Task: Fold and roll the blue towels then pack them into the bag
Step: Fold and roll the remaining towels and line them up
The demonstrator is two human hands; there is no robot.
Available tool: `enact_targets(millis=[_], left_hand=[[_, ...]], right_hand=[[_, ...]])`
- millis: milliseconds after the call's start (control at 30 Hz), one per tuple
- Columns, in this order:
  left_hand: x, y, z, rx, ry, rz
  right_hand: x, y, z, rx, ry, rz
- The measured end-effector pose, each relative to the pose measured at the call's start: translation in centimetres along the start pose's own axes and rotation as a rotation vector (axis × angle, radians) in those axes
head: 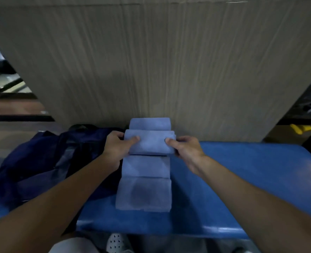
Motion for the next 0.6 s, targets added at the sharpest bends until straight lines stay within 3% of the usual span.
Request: enact_targets(millis=[333, 600], left_hand=[[-3.4, -3.0, 0.7, 0.021, -0.214, 0.069], [-4.1, -3.5, -0.3, 0.07, -0.182, 0.059]], right_hand=[[2.1, -1.5, -0.4, 0.101, 0.135, 0.057], [2.0, -2.2, 0.3, 0.147, 0.118, 0.003]])
Point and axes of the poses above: each hand's wrist, its own y-axis away from the middle knuckle, its own z-axis out of the palm, x = y × z, the point moved 9 cm from there along -y, towards the middle knuckle, and after that the axes turned 11 degrees about -x, right-handed, at the moved point
